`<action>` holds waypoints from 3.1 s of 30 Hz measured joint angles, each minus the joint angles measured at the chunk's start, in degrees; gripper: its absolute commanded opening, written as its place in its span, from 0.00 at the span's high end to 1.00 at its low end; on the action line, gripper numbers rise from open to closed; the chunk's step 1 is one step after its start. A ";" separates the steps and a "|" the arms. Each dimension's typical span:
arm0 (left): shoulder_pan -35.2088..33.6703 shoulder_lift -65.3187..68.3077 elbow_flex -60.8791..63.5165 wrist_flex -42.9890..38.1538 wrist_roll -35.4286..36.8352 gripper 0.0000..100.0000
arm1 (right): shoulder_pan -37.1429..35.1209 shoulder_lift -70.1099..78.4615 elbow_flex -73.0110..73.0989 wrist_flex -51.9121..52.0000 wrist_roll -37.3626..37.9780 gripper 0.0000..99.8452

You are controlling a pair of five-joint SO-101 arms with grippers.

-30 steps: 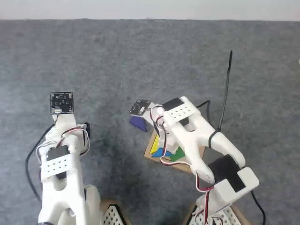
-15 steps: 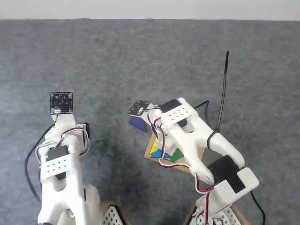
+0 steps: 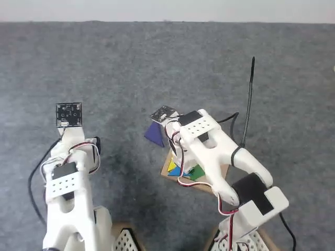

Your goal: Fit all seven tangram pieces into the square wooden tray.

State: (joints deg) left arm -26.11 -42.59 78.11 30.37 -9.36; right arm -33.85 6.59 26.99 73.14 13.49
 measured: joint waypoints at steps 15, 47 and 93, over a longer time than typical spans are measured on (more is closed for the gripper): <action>0.00 0.00 0.00 0.00 0.00 0.79 | 0.00 -1.05 0.35 1.49 6.68 0.66; 0.00 0.00 0.00 0.00 0.00 0.79 | -4.40 -4.13 3.34 -3.87 5.36 0.66; 35.43 59.87 -59.52 31.38 16.70 0.79 | 47.91 -76.13 59.69 -18.90 11.69 0.66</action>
State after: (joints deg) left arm 9.32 17.27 18.59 61.76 7.34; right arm 14.07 -69.54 86.68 54.24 25.19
